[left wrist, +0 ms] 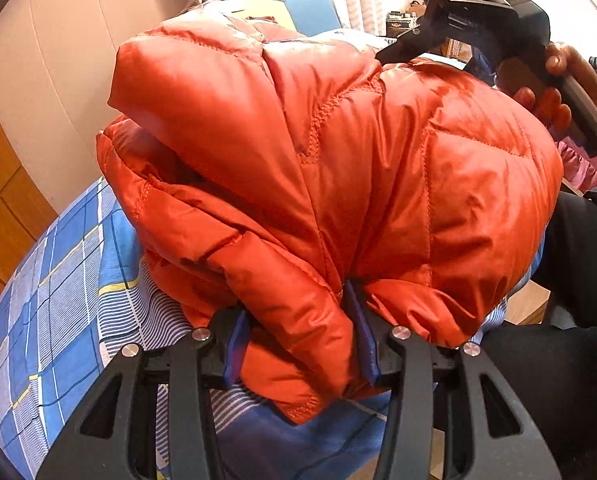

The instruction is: Fold large clothes

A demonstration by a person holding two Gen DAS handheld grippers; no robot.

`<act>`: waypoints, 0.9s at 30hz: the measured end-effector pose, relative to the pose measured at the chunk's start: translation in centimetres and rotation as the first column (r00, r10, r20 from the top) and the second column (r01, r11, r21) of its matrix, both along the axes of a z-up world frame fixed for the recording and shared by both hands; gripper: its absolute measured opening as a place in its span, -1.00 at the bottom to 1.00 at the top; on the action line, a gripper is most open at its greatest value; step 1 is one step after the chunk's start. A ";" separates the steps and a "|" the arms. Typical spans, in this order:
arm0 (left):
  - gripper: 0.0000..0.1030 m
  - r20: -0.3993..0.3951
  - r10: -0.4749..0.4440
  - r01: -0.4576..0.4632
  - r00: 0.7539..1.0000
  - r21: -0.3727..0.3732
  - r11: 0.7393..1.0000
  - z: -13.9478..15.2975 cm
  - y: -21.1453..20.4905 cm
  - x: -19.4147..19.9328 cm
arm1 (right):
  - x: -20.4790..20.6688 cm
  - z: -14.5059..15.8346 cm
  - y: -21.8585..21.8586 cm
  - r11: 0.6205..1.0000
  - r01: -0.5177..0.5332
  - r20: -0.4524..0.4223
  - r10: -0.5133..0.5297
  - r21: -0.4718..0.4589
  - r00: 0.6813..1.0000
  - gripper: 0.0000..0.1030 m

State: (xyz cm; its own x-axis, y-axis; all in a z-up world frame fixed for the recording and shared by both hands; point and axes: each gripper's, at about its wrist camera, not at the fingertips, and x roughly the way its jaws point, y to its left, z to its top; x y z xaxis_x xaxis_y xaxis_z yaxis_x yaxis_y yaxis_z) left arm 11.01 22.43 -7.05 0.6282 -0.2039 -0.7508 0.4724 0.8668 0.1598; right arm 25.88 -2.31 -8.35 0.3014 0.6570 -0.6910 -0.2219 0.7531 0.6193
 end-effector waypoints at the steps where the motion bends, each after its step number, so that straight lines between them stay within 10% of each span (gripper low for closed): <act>1: -0.13 -0.001 -0.004 0.004 1.000 -0.001 1.000 0.0 0.1 0.1 | -0.1 -0.3 0.0 1.000 0.000 -0.013 0.000 0.013 1.000 0.94; 10: -0.13 -0.007 0.004 -0.004 1.000 -0.048 0.999 -0.5 0.8 0.5 | 0.4 -1.3 1.2 0.998 -0.045 -0.028 0.046 0.036 0.999 0.91; 19: -0.41 -0.043 0.085 -0.094 0.995 -0.320 0.943 -1.3 3.8 0.4 | -0.7 2.3 3.8 0.992 -0.123 0.105 0.125 -0.018 0.987 -0.24; 27: -0.62 0.028 0.082 -0.063 0.996 -0.412 0.909 2.5 3.2 -0.6 | -3.7 9.1 3.4 0.985 -0.174 0.292 0.169 -0.008 0.942 -0.44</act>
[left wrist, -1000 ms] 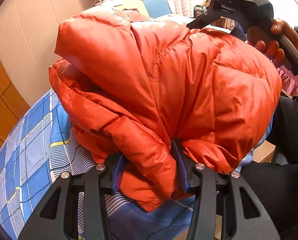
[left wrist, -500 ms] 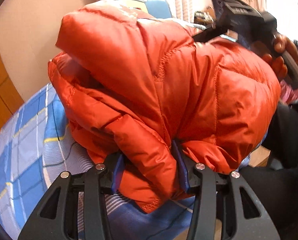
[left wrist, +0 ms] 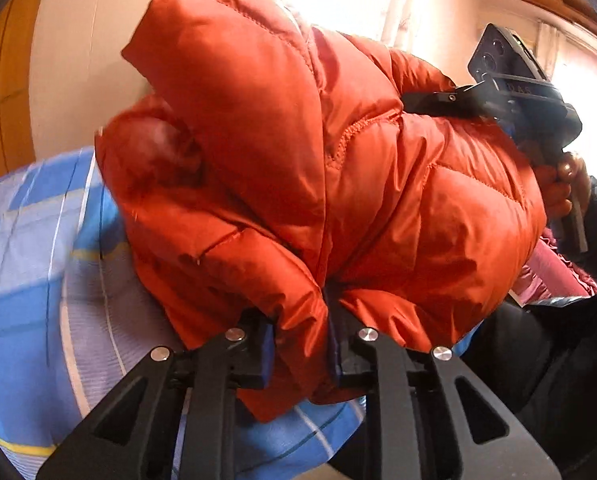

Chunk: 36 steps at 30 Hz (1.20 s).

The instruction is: Fold large clothes

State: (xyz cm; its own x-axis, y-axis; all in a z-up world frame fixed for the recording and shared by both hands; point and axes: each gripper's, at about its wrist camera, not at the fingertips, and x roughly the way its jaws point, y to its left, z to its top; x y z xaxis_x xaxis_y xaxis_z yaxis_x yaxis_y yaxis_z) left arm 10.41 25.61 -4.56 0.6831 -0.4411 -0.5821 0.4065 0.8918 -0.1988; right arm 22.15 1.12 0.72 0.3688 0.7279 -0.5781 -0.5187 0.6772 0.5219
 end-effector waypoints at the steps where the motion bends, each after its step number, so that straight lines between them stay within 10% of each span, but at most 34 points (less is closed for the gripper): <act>1: -0.62 0.015 -0.014 0.014 1.000 0.005 1.000 0.8 -0.5 0.1 | -0.3 1.0 -0.7 1.000 -0.001 0.021 0.001 0.010 1.000 -0.45; 11: -0.63 0.082 -0.244 0.239 0.966 0.070 0.969 5.7 -12.5 8.7 | 1.9 5.1 -15.0 0.983 0.176 0.095 -0.180 0.050 0.979 -0.45; 19: -0.63 -0.088 -0.359 0.368 0.929 0.137 0.920 0.1 -23.7 17.4 | 6.5 -4.0 -27.3 0.912 0.380 -0.068 -0.394 -0.151 0.917 -0.45; 24: -0.63 -0.114 -0.345 0.358 0.932 0.140 0.923 -1.2 -24.1 17.7 | 6.9 -6.9 -29.1 0.896 0.412 -0.095 -0.431 -0.166 0.898 -0.31; 28: -0.32 -0.080 -0.298 0.305 0.951 0.113 0.946 0.9 -22.9 16.2 | 6.5 -7.3 -30.1 0.882 0.452 -0.128 -0.467 -0.129 0.875 0.36; 36: -0.02 0.055 -0.200 0.201 0.978 -0.004 0.980 7.2 -21.6 16.9 | 1.9 -2.5 -28.6 0.781 0.576 0.112 -0.567 -0.241 0.816 0.54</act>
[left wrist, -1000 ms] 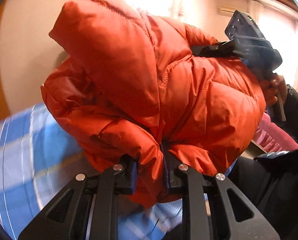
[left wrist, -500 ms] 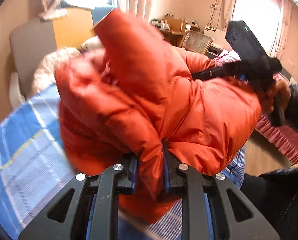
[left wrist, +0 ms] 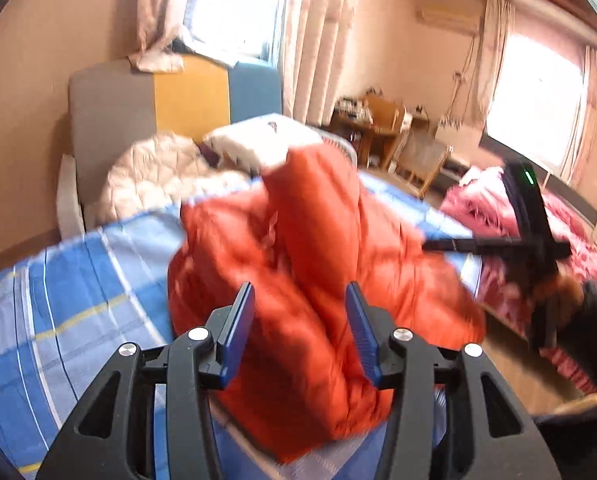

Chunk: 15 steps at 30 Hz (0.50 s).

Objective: Fold large clothes
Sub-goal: 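Lower the orange jacket bundle onto the bed and open both tools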

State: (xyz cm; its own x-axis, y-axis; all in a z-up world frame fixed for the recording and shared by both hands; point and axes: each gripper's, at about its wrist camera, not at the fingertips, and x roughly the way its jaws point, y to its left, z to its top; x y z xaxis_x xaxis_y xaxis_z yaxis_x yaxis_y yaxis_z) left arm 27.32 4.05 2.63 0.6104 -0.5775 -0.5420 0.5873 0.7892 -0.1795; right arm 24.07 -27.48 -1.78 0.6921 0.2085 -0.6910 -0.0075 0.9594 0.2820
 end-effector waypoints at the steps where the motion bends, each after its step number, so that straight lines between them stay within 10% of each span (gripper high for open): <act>1: 0.05 0.004 -0.006 0.006 1.000 -0.007 1.000 0.6 -0.6 0.7 | -0.8 0.7 0.6 1.000 0.000 0.025 0.000 -0.019 1.000 0.54; 8: 0.20 -0.075 -0.031 0.035 0.997 0.060 0.998 -0.4 -6.3 6.1 | -3.8 1.2 4.6 0.989 -0.064 0.064 0.074 -0.136 0.995 0.54; 12: -0.56 -0.134 -0.030 0.035 0.991 0.035 0.999 -1.8 -6.8 7.3 | -5.0 0.6 6.3 0.981 -0.076 0.044 0.085 -0.181 0.995 0.54; 15: -0.74 -0.105 -0.014 0.022 0.994 0.075 0.997 -2.5 -6.1 6.2 | -5.1 -0.4 6.8 0.984 -0.066 0.016 0.070 -0.167 0.997 0.54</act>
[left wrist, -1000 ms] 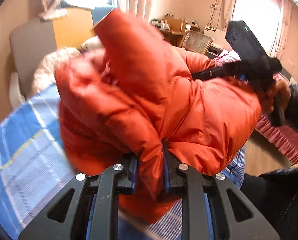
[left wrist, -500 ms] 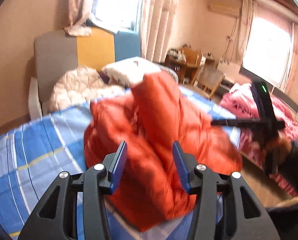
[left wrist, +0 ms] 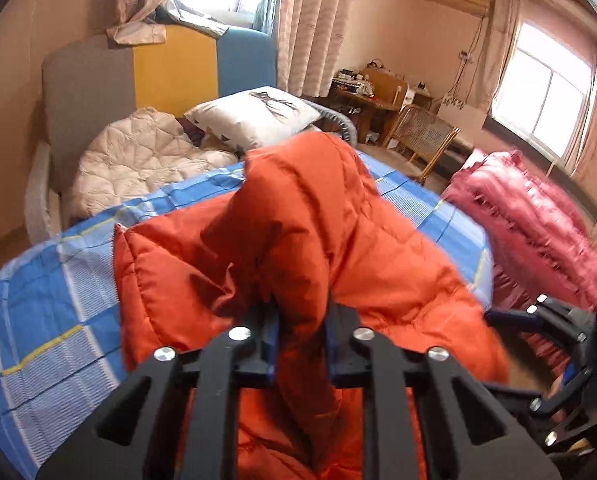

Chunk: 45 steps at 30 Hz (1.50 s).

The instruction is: Fold large clothes

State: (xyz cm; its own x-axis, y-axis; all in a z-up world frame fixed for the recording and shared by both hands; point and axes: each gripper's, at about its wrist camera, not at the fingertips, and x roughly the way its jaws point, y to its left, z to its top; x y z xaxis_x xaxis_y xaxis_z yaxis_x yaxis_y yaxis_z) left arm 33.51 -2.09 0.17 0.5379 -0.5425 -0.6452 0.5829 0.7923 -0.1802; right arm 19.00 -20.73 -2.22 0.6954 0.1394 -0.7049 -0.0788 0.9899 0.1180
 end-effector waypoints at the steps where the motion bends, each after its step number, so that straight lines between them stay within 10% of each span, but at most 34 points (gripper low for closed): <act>1: -0.75 -0.004 0.006 -0.006 1.000 0.002 1.000 -0.4 0.3 0.0 | 0.0 -0.2 0.2 1.000 -0.001 -0.004 0.001 -0.001 1.000 0.54; 17: -0.65 -0.098 0.136 -0.143 0.986 -0.070 0.987 -7.4 5.9 0.7 | 2.5 -4.2 7.0 0.982 -0.013 -0.071 -0.001 -0.190 0.997 0.58; 22: -0.05 -0.120 0.229 -0.241 0.966 -0.097 0.966 -5.9 7.7 -0.5 | 1.6 -2.9 6.6 0.982 0.025 -0.060 -0.037 -0.187 0.998 0.63; 45: 0.86 0.143 0.465 -0.469 0.874 -0.004 0.883 -1.9 8.4 -15.8 | -6.0 0.7 5.7 0.952 0.275 0.062 -0.269 -0.135 0.961 0.93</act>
State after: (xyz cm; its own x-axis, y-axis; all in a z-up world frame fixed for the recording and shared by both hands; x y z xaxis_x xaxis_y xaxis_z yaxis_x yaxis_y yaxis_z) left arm 17.70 6.35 -1.69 0.8072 -0.1877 -0.5597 0.1604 0.9822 -0.0981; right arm 13.05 -15.03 -1.49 0.7231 -0.1578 -0.6725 0.1939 0.9808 -0.0216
